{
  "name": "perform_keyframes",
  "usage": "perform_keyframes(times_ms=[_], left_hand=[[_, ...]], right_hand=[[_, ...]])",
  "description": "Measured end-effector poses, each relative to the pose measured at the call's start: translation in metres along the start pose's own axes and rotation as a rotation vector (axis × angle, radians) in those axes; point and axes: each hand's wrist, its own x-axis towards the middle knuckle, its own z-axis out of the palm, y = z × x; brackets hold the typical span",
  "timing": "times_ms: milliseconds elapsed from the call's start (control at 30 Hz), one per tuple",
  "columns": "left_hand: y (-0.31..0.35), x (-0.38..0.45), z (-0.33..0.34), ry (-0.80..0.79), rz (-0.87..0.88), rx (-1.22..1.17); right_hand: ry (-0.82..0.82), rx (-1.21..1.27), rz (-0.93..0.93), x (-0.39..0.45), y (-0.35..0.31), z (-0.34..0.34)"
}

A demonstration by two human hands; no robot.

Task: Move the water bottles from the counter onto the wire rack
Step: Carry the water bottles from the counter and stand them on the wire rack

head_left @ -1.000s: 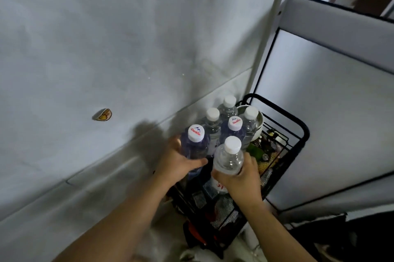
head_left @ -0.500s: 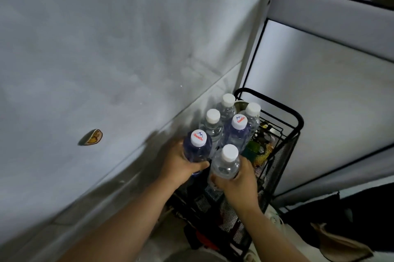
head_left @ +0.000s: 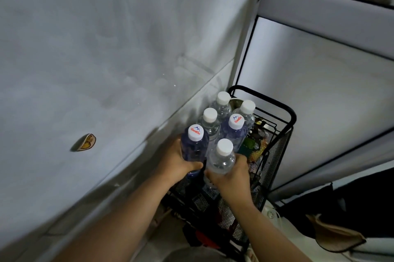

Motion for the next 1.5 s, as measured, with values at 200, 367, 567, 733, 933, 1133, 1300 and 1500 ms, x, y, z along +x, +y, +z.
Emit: perform_keyframes(times_ms=[200, 367, 567, 733, 933, 1133, 1300, 1500], left_hand=[[0.005, -0.006, -0.003, -0.036, 0.047, 0.076], [-0.003, -0.023, -0.005, 0.038, -0.011, 0.081], [0.007, -0.089, -0.004, 0.209, -0.151, 0.191], [0.03, -0.179, 0.001, 0.397, -0.288, 0.303], [0.053, -0.321, 0.052, 0.675, -0.533, 0.32], [0.076, -0.468, 0.117, 0.948, -0.769, 0.255], [0.095, -0.601, 0.177, 1.142, -1.027, 0.152], [0.121, -0.766, 0.29, 1.39, -1.377, 0.005]], right_hand=[[-0.061, 0.019, 0.046, -0.004, 0.0, -0.006], [-0.122, -0.106, 0.118, -0.012, 0.001, -0.023], [-0.327, -0.283, 0.014, -0.031, -0.002, -0.041], [-0.528, -0.31, -0.309, -0.06, -0.017, -0.057], [-0.874, -0.395, -0.607, -0.128, -0.021, -0.076], [-1.128, -0.362, -0.845, -0.237, -0.003, -0.087], [-1.424, -0.41, -1.051, -0.347, 0.022, -0.094], [-1.787, -0.542, -1.317, -0.504, 0.079, -0.121]])
